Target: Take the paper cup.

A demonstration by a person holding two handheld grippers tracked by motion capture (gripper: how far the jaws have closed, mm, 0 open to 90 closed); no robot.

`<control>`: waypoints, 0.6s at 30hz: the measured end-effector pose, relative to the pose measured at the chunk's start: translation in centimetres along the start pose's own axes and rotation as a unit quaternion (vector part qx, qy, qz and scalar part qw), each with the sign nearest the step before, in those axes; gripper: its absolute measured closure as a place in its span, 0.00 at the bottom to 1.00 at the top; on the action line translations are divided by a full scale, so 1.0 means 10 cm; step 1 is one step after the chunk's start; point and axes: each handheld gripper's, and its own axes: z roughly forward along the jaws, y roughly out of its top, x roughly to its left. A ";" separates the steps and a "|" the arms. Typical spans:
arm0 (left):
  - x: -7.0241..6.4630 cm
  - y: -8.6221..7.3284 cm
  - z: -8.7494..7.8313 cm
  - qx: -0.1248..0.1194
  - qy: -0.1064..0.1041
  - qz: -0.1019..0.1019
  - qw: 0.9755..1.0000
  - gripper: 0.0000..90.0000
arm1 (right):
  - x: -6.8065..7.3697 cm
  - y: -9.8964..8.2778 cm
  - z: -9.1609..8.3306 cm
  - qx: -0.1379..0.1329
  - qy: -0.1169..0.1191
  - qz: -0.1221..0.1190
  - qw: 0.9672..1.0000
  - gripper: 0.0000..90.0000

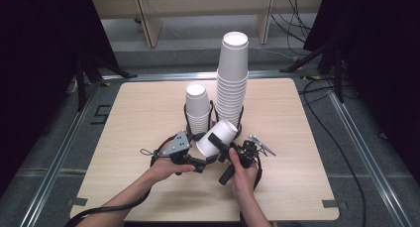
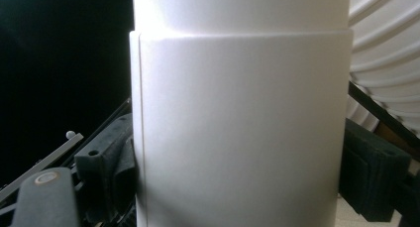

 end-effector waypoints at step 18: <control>0.00 -0.02 0.02 0.005 0.000 0.006 1.000 0.08 | -0.02 -0.02 0.00 0.000 0.003 0.015 1.000 0.21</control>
